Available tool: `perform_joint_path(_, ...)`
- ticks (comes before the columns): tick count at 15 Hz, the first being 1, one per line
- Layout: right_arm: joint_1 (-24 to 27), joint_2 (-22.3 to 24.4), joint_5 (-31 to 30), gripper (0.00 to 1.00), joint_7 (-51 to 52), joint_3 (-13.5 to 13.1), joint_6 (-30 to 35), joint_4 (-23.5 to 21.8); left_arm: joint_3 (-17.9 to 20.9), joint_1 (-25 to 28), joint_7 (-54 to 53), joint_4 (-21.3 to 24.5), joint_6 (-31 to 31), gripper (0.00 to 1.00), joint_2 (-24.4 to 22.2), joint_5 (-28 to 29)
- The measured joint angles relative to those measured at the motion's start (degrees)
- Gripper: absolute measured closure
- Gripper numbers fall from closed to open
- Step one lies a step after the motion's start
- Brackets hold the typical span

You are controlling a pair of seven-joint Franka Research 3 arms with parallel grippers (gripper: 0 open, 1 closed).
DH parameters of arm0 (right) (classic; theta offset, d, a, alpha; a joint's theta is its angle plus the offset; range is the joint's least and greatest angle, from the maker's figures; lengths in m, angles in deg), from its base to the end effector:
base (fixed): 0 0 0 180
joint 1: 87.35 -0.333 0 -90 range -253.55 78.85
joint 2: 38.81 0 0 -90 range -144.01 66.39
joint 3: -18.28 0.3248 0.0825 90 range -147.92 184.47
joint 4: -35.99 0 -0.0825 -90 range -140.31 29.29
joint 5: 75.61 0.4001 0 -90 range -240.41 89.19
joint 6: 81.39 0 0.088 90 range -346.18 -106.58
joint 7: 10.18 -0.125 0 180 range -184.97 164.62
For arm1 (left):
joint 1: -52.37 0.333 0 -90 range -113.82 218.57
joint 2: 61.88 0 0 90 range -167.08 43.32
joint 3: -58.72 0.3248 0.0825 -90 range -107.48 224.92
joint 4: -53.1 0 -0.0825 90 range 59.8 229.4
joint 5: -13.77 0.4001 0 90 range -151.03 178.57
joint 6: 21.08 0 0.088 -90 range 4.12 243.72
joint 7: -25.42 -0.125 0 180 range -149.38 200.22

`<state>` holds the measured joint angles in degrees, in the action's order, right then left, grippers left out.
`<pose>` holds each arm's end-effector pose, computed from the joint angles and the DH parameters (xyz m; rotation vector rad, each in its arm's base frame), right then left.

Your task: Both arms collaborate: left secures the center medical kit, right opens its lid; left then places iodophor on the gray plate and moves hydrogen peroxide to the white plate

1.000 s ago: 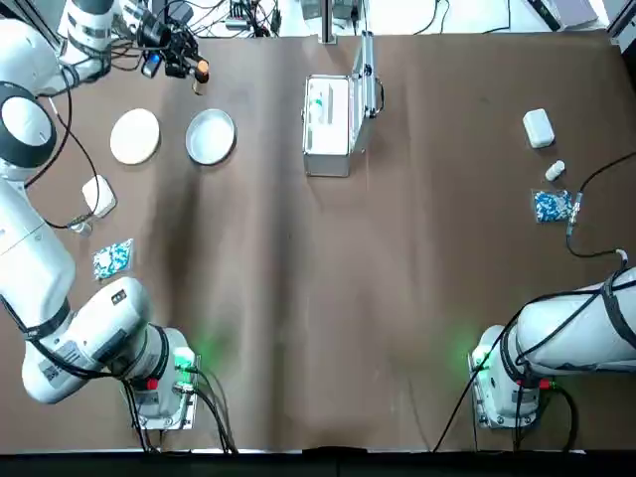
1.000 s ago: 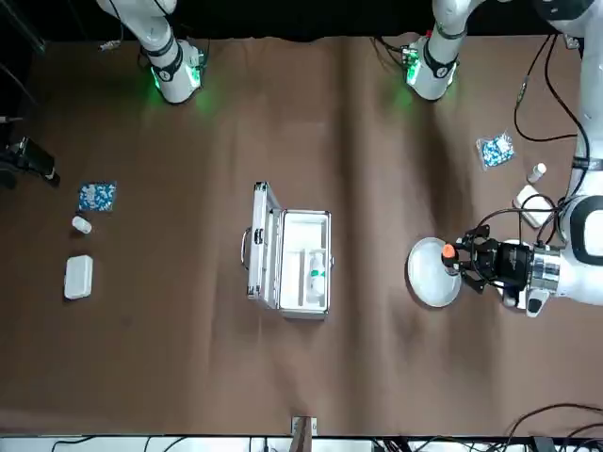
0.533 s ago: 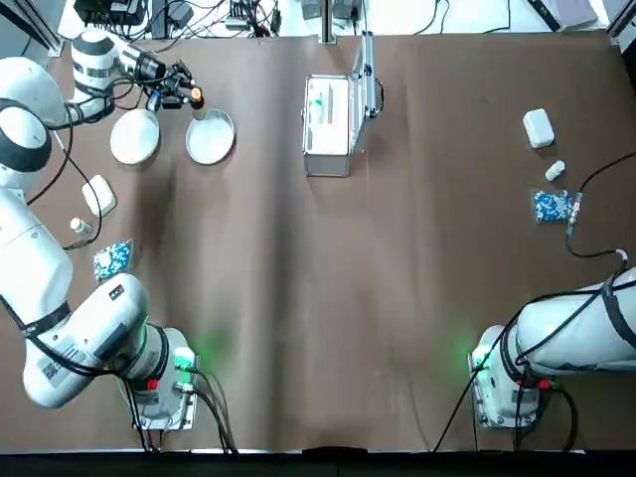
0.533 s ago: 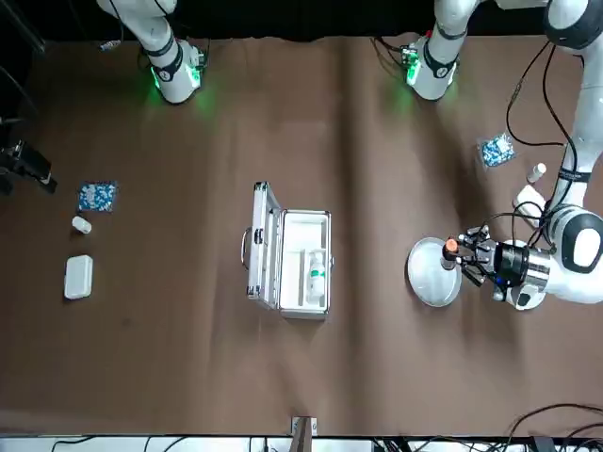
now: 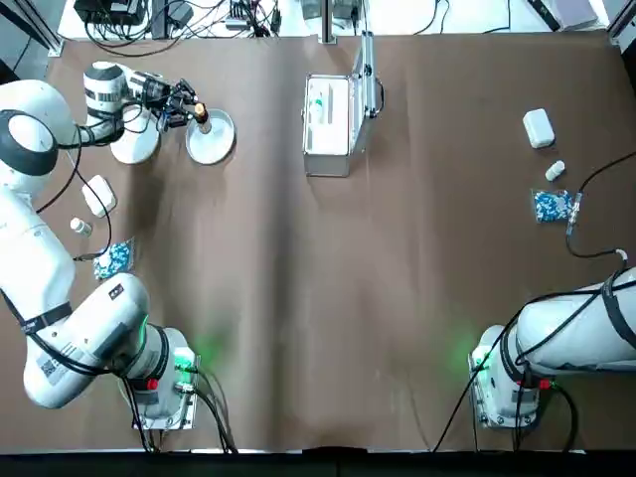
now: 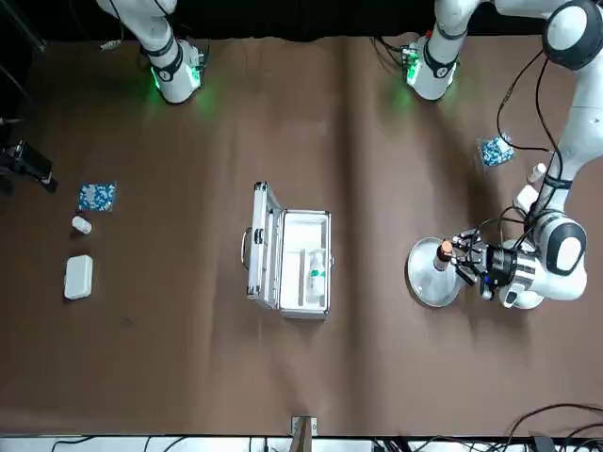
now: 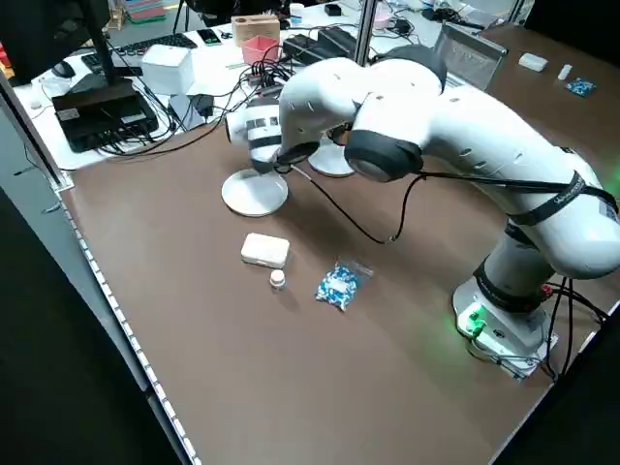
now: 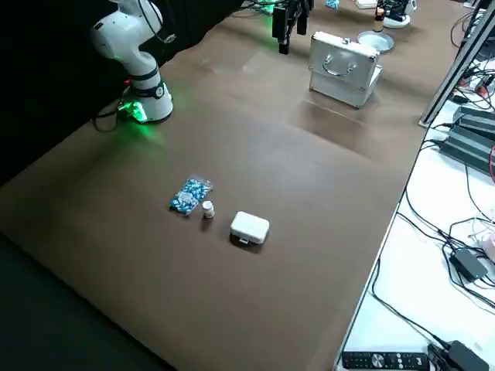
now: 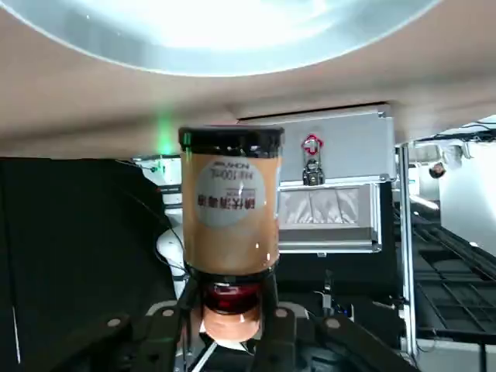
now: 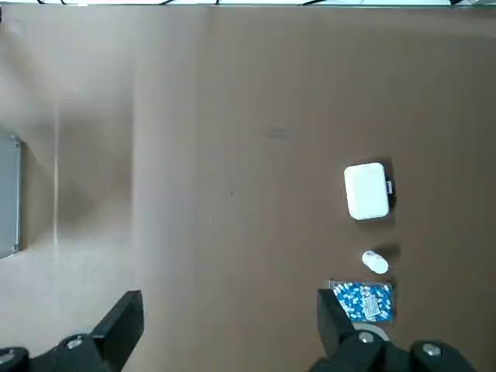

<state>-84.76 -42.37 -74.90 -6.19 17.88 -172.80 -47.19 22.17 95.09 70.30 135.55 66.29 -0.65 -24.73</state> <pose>0.5944 -0.0294 0.6398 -3.1319 -0.0277 -0.1286 0.6525 0.0584 0.1565 1.5071 1.0548 -1.2830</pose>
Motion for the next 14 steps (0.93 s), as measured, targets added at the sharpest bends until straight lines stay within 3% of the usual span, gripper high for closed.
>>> perform_joint_path(14,-0.66,0.00,0.00,0.01,-0.05,0.27,0.01,-0.01,3.91,-0.83,-3.83,-0.02,0.32,0.67,4.26,-3.93)
